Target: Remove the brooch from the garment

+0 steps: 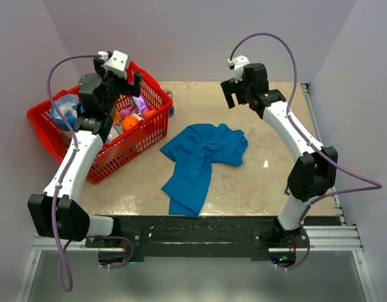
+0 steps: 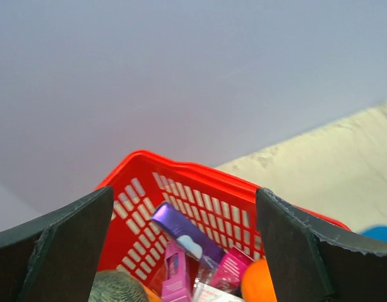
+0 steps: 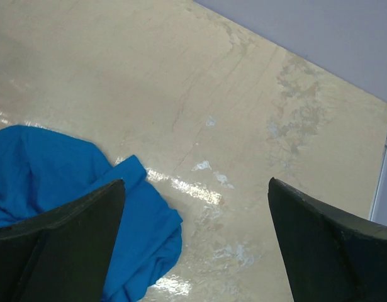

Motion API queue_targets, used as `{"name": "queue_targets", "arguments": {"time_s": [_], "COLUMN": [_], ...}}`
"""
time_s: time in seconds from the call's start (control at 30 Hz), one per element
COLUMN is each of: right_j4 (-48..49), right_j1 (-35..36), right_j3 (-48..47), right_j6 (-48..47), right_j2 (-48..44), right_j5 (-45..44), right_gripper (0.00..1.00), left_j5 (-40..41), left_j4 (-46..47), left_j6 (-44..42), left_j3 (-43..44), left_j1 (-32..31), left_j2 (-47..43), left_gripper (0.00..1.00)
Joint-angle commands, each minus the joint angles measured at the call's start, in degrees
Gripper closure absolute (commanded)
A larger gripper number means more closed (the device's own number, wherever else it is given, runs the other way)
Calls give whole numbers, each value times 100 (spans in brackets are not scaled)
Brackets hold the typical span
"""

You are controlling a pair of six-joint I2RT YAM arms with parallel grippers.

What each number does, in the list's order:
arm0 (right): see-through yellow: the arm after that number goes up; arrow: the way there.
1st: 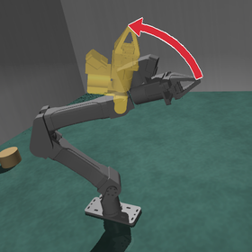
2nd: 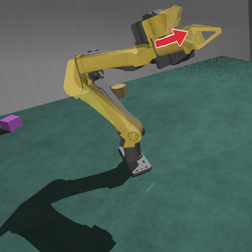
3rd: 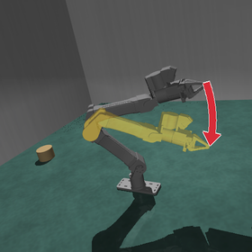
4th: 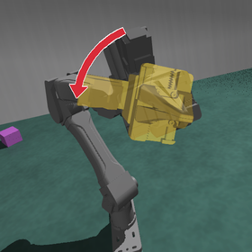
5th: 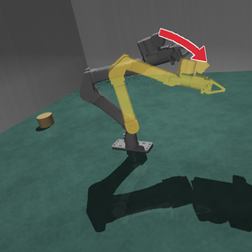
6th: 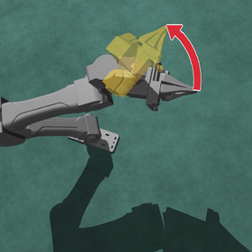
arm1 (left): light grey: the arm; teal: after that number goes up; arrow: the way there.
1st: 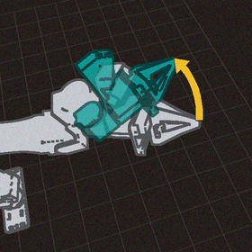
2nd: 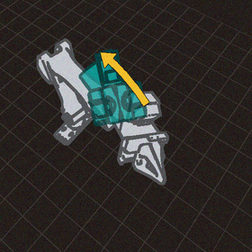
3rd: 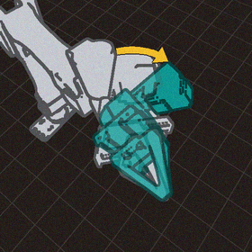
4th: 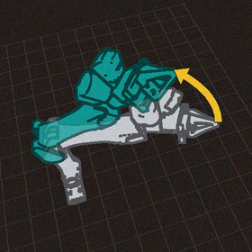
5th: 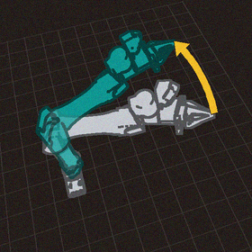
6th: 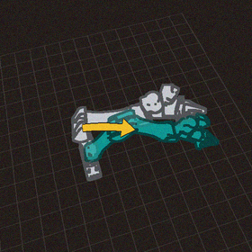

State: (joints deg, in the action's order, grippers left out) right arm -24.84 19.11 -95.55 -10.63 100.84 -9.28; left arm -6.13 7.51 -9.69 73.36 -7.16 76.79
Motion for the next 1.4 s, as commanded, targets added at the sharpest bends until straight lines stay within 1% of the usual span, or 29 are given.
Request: {"name": "queue_targets", "arguments": {"time_s": [0.0, 0.03, 0.07, 0.1, 0.13, 0.17, 0.2, 0.23, 0.27, 0.33, 0.37, 0.4, 0.5, 0.6, 0.63, 0.67, 0.7, 0.8, 0.83, 0.9, 0.93, 0.97, 1.0, 1.03, 1.07, 1.13, 1.17, 1.27, 1.37], "right_j4": [-20, -151, -553, -600, -584, -601, -610, -636, -706, -724, -759, -794, -917, -1110, -1154, -1250, -1286, -1383, -1374, -1304, -1200, -1085, -910, -491, -278, 135, 172, 190, 137], "right_j1": [-4, -22, -30, -31, -31, -39, -57, -66, -92, -110, -110, -118, -101, -110, -101, -83, -75, -66, -66, -66, -57, -66, -57, -39, -39, -39, -39, -48, -39], "right_j3": [429, 580, 720, 1096, 1291, 1458, 1738, 1846, 1942, 2171, 2233, 2338, 2470, 2584, 2611, 2655, 2751, 2919, 2963, 3121, 3173, 3278, 3349, 3419, 3533, 3587, 3561, 3508, 3517], "right_j6": [-1487, -1981, -2456, -3070, -3242, -3374, -3558, -3655, -3735, -3867, -3893, -3972, -4078, -4367, -4473, -4587, -4771, -5140, -5246, -5561, -5651, -5695, -5669, -5617, -5538, -5353, -5300, -5081, -4852], "right_j2": [-301, -441, -520, -591, -705, -723, -732, -723, -706, -688, -679, -679, -662, -627, -627, -618, -583, -504, -486, -468, -442, -433, -425, -425, -425, -425, -442, -529, -609], "right_j5": [917, 1667, 2005, 2148, 2158, 2176, 2141, 2123, 2158, 2237, 2351, 2421, 2650, 2861, 2896, 2897, 2888, 2835, 2809, 2756, 2695, 2634, 2520, 2397, 2169, 1983, 1948, 1956, 2035], "right_gripper": [1, 1, 3, 6, 9, 11, 13, 13, 13, 13, 13, 13, 12, 11, 9, 7, 1, 1, 1, 1, 1, 3, 5, 9, 17, 24, 29, 31, 29], "left_j5": [-2071, -2303, -2601, -2691, -2735, -2770, -2788, -2797, -2762, -2570, -2264, -2104, -1813, -1427, -1304, -1233, -1224, -1092, -1162, -1714, -1934, -2301, -2409, -2463, -2541, -2551, -2420, -1955, -1760], "left_j4": [-740, -1090, -1537, -1768, -2023, -2521, -2752, -2972, -3322, -3519, -3641, -3712, -3880, -3573, -3268, -3125, -3002, -2799, -2833, -3017, -3332, -3491, -3615, -3755, -3765, -3495, -3319, -2887, -2781], "left_j6": [-697, -901, -1112, -1566, -1814, -2060, -2524, -2764, -2957, -3257, -3336, -3572, -3776, -3436, -3330, -3250, -3119, -3161, -3188, -3258, -3284, -3267, -3197, -3101, -2882, -2522, -2050, -1406, -1027], "left_j3": [196, 144, 91, 38, -32, -85, -172, -408, -550, -1022, -1174, -1314, -1719, -1904, -1966, -1957, -1923, -1633, -1502, -1413, -1378, -1386, -1421, -1578, -1684, -2069, -2193, -2572, -2801], "left_j1": [-319, -452, -592, -924, -1102, -1260, -1514, -1604, -1657, -1684, -1675, -1657, -1509, -1236, -1140, -860, -710, -480, -479, -584, -689, -986, -1172, -1383, -1724, -1885, -1912, -1903, -1895], "left_j2": [-199, -304, -366, -463, -507, -551, -630, -683, -718, -832, -868, -903, -868, -693, -631, -552, -360, 36, 90, 151, 160, 169, 178, 178, 187, 204, 213, 257, 380], "left_gripper": [3, 4, 5, 5, 6, 6, 9, 11, 12, 15, 16, 20, 20, 20, 19, 18, 17, 17, 17, 16, 15, 13, 12, 12, 11, 11, 11, 14, 19]}}
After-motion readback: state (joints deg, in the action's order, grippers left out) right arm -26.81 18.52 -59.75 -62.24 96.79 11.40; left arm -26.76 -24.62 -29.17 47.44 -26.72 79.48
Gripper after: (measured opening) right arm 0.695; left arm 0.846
